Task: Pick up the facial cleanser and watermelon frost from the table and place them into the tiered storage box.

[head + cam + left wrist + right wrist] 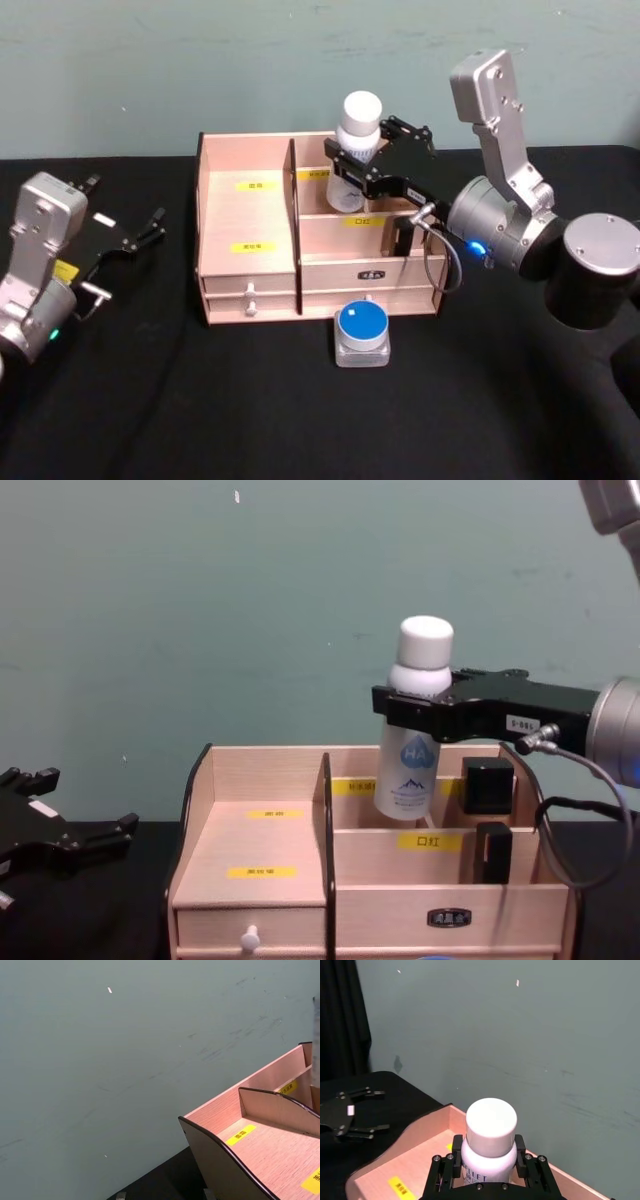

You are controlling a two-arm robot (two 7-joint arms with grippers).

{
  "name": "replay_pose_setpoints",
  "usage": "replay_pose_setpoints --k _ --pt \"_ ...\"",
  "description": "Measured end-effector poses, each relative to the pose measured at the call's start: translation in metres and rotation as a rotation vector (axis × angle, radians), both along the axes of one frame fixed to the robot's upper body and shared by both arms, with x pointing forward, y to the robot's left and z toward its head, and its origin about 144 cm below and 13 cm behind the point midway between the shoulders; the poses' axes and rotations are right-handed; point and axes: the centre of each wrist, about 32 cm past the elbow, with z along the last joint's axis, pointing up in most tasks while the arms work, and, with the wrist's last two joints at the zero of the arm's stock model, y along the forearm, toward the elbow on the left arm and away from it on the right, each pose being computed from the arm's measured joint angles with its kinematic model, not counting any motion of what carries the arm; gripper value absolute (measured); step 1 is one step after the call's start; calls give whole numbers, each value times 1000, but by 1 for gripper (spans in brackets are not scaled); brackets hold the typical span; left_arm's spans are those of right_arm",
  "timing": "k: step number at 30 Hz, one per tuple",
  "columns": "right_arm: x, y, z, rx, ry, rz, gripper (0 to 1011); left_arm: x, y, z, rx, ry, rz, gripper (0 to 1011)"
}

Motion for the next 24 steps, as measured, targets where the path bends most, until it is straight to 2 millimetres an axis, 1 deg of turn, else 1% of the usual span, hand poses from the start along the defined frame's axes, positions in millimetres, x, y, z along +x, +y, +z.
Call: replay_pose_setpoints --k 7,24 --pt "13 0 -3 4 1 -13 602 0 0 0 0 0 0 1001" --pt "27 7 -10 -6 21 -1 602 0 0 0 0 0 0 1001"
